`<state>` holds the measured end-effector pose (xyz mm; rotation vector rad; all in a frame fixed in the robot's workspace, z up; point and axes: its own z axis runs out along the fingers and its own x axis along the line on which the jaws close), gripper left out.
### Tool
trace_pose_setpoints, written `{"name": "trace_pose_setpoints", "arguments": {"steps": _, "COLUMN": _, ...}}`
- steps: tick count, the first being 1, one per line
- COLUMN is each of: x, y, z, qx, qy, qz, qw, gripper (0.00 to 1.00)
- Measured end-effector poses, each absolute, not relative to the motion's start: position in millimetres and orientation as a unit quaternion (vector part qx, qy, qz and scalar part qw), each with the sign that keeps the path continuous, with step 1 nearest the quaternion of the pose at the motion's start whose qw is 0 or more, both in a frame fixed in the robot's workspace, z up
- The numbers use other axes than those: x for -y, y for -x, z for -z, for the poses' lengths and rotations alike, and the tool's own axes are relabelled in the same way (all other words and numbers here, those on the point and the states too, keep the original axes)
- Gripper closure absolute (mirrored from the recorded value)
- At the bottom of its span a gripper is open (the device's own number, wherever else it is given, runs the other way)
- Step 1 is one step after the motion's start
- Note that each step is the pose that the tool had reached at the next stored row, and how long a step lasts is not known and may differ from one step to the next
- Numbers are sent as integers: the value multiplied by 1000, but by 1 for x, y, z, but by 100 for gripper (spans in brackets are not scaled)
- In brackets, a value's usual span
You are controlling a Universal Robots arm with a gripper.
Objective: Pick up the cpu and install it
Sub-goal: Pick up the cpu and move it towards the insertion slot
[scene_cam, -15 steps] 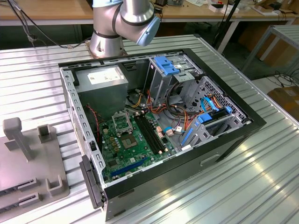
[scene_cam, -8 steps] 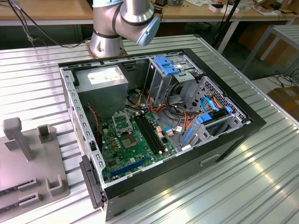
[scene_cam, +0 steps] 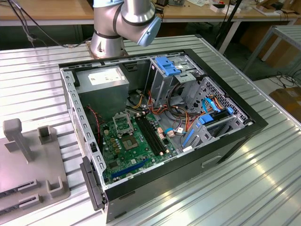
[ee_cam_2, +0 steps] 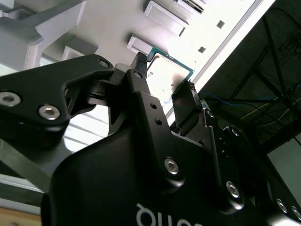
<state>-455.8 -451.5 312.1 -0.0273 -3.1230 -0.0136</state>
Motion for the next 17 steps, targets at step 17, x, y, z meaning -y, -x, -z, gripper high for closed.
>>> {"name": "trace_pose_setpoints", "arguments": {"steps": 17, "x": 452, "y": 456, "z": -320, "qx": 1000, "qy": 9, "qz": 4, "qw": 9, "gripper": 53}}
